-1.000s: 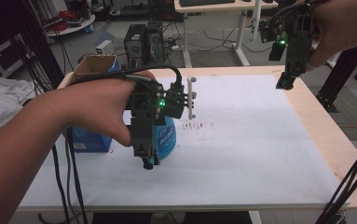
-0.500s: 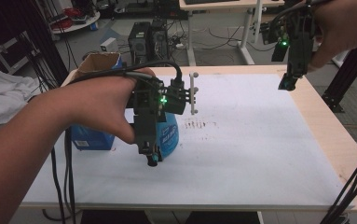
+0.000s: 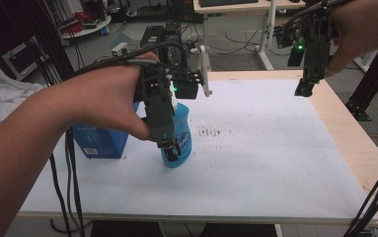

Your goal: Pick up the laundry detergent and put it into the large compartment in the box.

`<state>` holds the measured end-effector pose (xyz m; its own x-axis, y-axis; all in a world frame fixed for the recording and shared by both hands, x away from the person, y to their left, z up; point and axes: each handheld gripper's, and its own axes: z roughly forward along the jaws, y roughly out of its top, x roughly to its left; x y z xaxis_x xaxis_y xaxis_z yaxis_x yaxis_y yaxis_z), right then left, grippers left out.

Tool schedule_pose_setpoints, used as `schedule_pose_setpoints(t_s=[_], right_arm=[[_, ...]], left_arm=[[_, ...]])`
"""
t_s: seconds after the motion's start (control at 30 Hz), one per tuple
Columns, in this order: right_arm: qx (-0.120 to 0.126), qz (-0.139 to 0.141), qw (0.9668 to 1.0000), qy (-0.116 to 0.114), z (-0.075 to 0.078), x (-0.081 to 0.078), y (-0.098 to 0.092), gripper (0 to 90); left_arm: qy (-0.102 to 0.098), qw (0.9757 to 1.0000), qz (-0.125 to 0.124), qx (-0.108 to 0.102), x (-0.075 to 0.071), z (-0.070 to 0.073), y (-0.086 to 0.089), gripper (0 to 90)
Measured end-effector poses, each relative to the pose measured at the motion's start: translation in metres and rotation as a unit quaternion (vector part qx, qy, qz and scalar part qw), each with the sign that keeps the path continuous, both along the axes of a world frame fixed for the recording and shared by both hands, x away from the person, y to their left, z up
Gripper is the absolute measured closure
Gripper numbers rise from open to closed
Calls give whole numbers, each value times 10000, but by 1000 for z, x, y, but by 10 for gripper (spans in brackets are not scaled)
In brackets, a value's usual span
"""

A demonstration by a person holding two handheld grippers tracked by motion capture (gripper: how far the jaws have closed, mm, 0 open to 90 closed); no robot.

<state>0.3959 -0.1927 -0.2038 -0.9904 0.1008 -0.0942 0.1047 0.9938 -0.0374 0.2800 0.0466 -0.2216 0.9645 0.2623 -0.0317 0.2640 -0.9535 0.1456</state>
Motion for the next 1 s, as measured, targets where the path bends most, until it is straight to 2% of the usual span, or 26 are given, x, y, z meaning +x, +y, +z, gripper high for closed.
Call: schedule_pose_setpoints(t_s=[0.03, 0.1, 0.17, 0.27, 0.33, 0.37, 0.4, 0.43, 0.57, 0.6, 0.77, 0.83, 0.93, 1.0], right_arm=[[6, 18, 10000, 0, 0, 0, 0, 33], [9, -5, 10000, -11, 1, 0, -1, 33], [0, -24, 10000, -3, 1, -1, -2, 33], [-4, -53, 10000, 22, 1, -1, -2, 33], [-8, -38, 10000, 19, 1, -1, -2, 33], [-8, -38, 10000, 19, 1, -1, -2, 33], [-1, -39, 10000, 30, 1, -1, -3, 33], [0, -40, 10000, 32, 1, -1, -3, 33], [25, -23, 10000, 40, 2, -1, -3, 33], [33, -14, 10000, 31, 1, -1, -2, 33], [-1, -17, 10000, 33, 2, -1, -1, 33], [7, -30, 10000, 38, 1, 0, -1, 33], [-10, -24, 10000, 36, 0, 0, -1, 33], [-20, -25, 10000, 33, 0, 0, 0, 33]], left_arm=[[-7, 9999, 123, -3, 2, 5, 1, 22], [-5, 9998, 186, 10, 3, 7, 1, 22], [77, 9987, 499, -31, 7, 12, 3, 22], [208, 9963, 831, -115, 13, 15, 6, 22], [251, 9938, 1075, -96, 17, 17, 8, 22], [251, 9938, 1075, -96, 17, 17, 8, 22], [279, 9923, 1205, -70, 19, 17, 9, 22], [324, 9890, 1439, -52, 23, 16, 11, 22], [336, 9809, 1913, -92, 31, 16, 14, 22], [349, 9792, 1997, -78, 33, 15, 14, 22], [374, 9676, 2490, -165, 46, 11, 16, 22], [401, 9648, 2596, -150, 51, 8, 16, 22], [464, 9590, 2797, -51, 57, 2, 17, 22], [467, 9572, 2855, -8, 61, -2, 17, 22]])
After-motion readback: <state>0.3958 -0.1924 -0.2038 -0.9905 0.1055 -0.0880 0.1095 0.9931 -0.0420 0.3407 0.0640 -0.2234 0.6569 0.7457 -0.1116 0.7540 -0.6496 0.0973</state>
